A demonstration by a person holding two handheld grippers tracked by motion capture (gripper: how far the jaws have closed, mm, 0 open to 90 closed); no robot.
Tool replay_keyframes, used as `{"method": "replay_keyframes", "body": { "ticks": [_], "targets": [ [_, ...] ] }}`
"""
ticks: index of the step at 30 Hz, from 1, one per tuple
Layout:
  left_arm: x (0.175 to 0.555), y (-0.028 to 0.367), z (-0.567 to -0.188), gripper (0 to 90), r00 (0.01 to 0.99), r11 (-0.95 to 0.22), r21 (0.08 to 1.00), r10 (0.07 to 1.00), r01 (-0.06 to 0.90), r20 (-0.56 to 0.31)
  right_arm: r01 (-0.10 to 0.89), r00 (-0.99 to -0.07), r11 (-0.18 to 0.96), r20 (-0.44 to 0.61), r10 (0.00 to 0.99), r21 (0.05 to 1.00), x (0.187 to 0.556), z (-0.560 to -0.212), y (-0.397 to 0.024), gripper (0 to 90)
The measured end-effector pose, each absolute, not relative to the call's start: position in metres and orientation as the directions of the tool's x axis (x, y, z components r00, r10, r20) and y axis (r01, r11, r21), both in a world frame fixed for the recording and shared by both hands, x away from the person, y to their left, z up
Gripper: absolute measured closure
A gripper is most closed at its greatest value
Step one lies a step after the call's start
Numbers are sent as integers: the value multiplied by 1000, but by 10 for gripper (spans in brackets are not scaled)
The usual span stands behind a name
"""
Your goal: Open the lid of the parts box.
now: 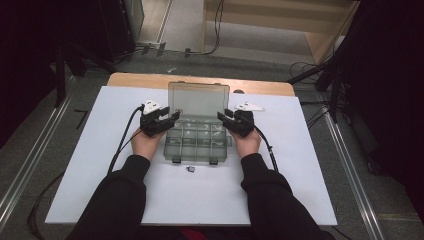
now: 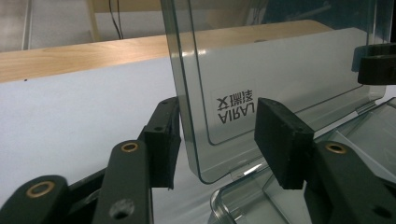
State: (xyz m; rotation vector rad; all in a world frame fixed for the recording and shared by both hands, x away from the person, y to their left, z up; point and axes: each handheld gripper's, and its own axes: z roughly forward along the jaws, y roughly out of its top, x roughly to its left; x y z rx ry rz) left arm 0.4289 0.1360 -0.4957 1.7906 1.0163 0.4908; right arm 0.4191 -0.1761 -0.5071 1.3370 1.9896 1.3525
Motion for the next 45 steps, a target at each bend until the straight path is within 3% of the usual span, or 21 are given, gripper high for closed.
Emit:
{"method": "replay_keyframes", "body": {
  "ticks": [12, 18, 45],
  "targets": [
    [432, 134, -502, 422, 564, -157, 878, 813, 453, -146, 525, -457, 71, 210, 864, 848, 421, -512, -175, 544],
    [434, 137, -504, 397, 560, -122, 859, 802, 497, -209, 542, -459, 75, 220, 861, 837, 422, -515, -174, 509],
    [434, 136, -503, 383, 548, -134, 845, 811, 518, -207, 587, -459, 41, 290, 840, 809, 422, -516, -177, 437]
  ]
}}
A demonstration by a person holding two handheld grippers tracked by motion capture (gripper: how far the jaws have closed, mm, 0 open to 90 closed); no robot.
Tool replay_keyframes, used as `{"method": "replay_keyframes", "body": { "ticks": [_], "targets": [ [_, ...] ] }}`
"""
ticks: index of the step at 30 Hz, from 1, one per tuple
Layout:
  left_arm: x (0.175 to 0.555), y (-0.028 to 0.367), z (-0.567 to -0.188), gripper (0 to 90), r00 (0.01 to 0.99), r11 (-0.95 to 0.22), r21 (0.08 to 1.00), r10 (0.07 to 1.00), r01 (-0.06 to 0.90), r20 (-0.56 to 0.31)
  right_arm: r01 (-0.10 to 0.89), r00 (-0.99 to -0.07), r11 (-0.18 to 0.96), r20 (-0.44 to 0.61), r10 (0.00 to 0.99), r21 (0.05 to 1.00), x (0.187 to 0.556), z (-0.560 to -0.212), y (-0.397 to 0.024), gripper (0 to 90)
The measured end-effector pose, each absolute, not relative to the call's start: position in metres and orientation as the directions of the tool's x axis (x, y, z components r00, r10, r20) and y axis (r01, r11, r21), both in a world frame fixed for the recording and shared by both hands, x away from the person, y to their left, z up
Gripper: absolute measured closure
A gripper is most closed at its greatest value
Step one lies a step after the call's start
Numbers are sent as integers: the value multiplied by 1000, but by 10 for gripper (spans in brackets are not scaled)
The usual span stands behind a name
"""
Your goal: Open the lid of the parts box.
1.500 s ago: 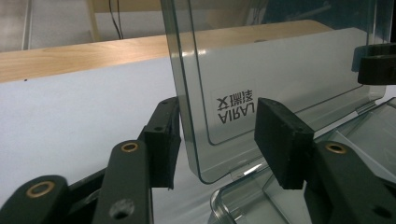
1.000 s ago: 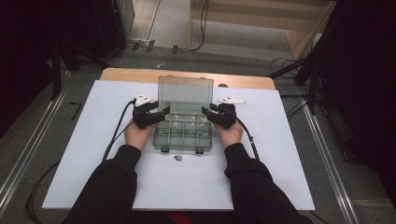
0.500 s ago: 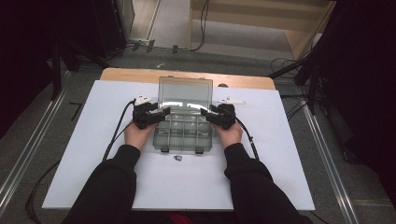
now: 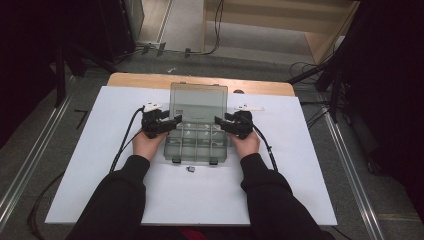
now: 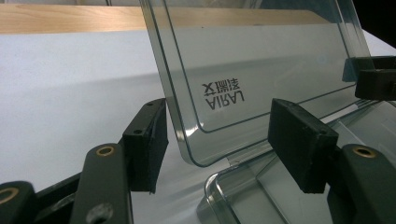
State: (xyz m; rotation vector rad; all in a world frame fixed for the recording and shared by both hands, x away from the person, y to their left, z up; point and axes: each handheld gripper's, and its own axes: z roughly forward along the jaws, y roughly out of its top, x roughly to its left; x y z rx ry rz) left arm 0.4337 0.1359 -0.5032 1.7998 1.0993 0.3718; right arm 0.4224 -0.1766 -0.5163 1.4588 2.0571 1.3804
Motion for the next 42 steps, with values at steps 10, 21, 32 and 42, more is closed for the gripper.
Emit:
{"method": "replay_keyframes", "body": {
  "ticks": [10, 21, 32, 42],
  "targets": [
    [434, 136, -503, 383, 545, -127, 840, 809, 528, -221, 605, -452, 30, 313, 835, 796, 423, -517, -179, 417],
    [434, 136, -503, 382, 539, -118, 836, 810, 535, -231, 607, -441, 27, 309, 842, 794, 423, -517, -179, 393],
    [431, 136, -500, 381, 553, -137, 839, 804, 527, -216, 587, -466, 56, 281, 839, 807, 420, -511, -178, 386],
    [426, 140, -489, 338, 577, -169, 837, 792, 521, -200, 601, -502, 74, 303, 810, 796, 414, -503, -179, 345]
  ]
}}
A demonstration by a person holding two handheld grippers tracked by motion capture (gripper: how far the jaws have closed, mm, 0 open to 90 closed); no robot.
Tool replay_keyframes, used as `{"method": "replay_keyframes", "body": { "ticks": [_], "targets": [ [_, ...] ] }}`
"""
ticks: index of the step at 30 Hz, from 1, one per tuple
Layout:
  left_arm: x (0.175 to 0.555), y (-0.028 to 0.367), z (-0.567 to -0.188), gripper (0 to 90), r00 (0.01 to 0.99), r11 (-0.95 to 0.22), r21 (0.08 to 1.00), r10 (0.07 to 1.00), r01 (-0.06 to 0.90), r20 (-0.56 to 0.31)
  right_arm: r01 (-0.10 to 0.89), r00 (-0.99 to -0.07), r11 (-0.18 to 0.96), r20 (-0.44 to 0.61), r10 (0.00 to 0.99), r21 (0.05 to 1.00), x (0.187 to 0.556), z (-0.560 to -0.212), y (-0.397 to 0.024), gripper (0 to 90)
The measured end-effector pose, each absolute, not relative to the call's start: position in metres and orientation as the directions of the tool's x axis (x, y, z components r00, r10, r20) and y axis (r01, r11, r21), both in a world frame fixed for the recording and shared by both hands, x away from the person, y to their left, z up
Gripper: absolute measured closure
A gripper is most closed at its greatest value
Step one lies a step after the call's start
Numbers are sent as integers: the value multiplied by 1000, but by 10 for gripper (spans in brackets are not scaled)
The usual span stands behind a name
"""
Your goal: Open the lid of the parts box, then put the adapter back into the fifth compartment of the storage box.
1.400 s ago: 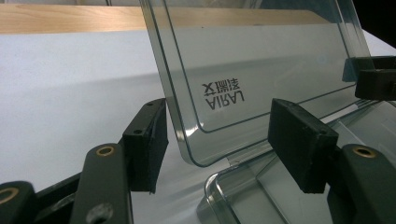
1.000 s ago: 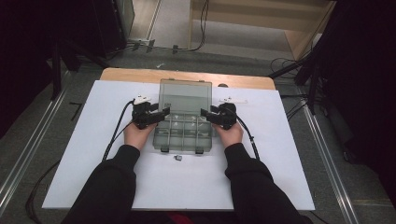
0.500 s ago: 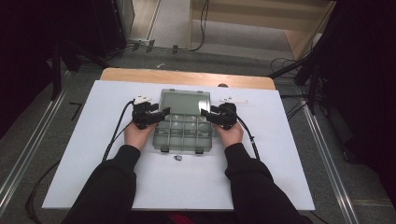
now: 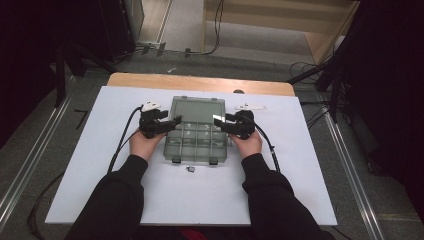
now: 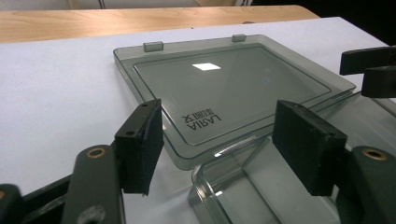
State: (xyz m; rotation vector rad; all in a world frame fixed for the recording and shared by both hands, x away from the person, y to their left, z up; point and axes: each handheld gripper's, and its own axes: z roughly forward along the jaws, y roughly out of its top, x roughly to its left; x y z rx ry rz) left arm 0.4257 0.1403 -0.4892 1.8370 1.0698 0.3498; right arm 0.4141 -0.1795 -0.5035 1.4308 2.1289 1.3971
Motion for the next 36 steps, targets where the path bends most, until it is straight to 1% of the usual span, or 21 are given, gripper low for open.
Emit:
{"method": "replay_keyframes", "body": {
  "ticks": [10, 20, 26, 30, 32, 36],
  "targets": [
    [417, 141, -478, 337, 608, -194, 835, 769, 514, -196, 590, -545, 131, 273, 793, 796, 403, -491, -176, 345],
    [405, 141, -464, 336, 653, -219, 832, 729, 509, -207, 583, -587, 145, 292, 755, 799, 386, -477, -177, 345],
    [397, 139, -458, 335, 687, -263, 815, 696, 516, -209, 569, -630, 182, 282, 724, 802, 373, -471, -173, 345],
    [389, 137, -454, 335, 718, -295, 815, 666, 500, -200, 563, -656, 205, 283, 699, 801, 364, -468, -171, 345],
    [385, 137, -453, 336, 731, -305, 824, 659, 478, -179, 547, -676, 235, 258, 690, 804, 359, -465, -168, 345],
    [381, 137, -451, 335, 742, -303, 823, 640, 481, -198, 533, -703, 259, 252, 665, 805, 351, -462, -165, 345]
  ]
}}
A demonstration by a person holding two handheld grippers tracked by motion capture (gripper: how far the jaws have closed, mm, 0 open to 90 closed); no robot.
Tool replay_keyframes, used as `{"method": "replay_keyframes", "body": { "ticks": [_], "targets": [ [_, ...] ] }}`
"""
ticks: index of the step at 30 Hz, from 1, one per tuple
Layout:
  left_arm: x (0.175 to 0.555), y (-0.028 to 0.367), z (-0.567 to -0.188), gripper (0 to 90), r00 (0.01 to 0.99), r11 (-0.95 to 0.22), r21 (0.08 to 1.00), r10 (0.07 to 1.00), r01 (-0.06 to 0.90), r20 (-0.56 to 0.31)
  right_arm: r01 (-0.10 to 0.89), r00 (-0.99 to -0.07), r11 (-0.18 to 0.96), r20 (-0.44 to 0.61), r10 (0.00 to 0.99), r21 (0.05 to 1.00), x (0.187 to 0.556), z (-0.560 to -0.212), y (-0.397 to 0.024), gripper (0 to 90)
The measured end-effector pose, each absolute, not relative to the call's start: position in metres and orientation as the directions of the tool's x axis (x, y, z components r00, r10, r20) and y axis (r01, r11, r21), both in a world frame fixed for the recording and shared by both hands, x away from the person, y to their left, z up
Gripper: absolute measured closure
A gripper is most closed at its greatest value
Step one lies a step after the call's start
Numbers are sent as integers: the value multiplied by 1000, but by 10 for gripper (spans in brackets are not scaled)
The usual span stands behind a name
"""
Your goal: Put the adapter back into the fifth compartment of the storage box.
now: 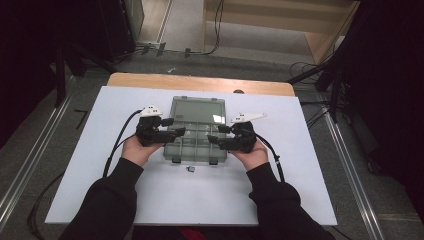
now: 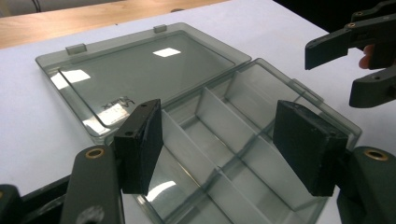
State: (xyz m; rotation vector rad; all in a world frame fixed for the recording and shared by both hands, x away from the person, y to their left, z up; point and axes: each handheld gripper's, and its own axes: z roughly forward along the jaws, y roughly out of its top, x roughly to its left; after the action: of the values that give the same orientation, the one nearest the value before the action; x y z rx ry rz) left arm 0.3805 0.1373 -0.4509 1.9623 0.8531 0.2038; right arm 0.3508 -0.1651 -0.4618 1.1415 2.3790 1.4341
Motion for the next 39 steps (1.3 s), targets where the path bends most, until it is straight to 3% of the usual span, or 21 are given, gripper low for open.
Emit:
{"method": "replay_keyframes", "body": {
  "ticks": [16, 26, 39],
  "targets": [
    [363, 138, -446, 336, 775, -339, 800, 588, 495, -230, 529, -745, 276, 283, 604, 802, 336, -457, -167, 346],
    [348, 138, -446, 335, 800, -377, 805, 569, 459, -189, 514, -769, 297, 280, 574, 805, 326, -457, -165, 345],
    [333, 144, -450, 335, 816, -374, 801, 531, 467, -227, 513, -796, 316, 305, 522, 798, 317, -459, -162, 346]
  ]
}}
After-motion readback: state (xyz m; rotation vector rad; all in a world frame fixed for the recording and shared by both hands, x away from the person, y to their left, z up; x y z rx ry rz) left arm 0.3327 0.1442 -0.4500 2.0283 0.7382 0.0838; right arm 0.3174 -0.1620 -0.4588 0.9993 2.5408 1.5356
